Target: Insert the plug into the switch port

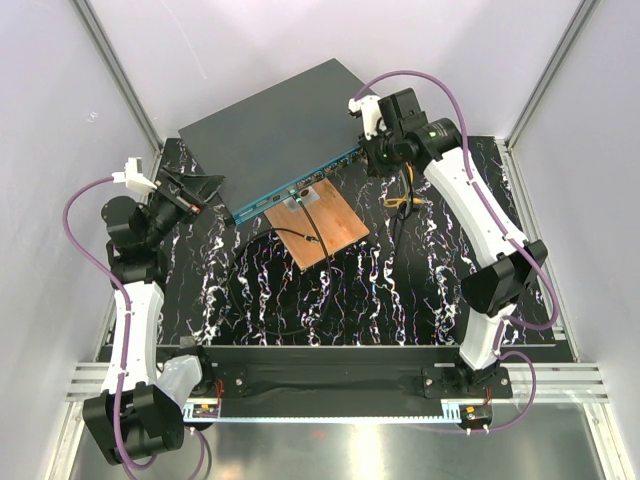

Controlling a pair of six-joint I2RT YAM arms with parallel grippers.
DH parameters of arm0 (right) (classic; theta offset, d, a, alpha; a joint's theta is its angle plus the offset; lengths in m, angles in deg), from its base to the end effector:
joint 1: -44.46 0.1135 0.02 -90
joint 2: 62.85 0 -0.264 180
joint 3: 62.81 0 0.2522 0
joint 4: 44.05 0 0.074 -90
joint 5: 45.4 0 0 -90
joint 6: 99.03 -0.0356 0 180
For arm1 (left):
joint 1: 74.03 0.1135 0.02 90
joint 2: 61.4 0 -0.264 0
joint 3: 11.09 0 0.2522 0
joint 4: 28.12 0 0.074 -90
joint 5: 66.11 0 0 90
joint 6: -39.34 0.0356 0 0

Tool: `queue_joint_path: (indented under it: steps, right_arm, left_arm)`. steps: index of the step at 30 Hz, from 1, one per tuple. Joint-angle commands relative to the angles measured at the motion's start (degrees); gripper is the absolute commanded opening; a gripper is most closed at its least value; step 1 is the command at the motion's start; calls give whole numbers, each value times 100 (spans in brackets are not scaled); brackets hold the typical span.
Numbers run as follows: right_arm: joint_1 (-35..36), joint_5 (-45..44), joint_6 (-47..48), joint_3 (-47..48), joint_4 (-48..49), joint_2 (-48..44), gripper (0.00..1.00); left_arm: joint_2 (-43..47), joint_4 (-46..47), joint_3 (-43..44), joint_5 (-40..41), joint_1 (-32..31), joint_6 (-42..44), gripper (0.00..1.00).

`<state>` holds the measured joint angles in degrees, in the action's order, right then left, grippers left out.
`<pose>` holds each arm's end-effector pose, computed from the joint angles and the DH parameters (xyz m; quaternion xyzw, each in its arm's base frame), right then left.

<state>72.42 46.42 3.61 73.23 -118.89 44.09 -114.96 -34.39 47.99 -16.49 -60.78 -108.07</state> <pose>0.3473 0.1856 0.4102 -0.3269 0.8666 0.0648 0.3713 0.2149 0.0269 0.3488 -0.1885 0.6852 -0.4755 0.5186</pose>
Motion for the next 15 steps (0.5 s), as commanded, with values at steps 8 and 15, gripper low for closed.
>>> queue_joint_path:
  steps: [8,15]
  right_arm:
    - [95,336,89,471,334,82,0]
    - [95,327,98,841,211,231,0]
  left_arm:
    - [118,438,-6,-137,37,45,99]
    - [118,438,-6,-128,37,54,99]
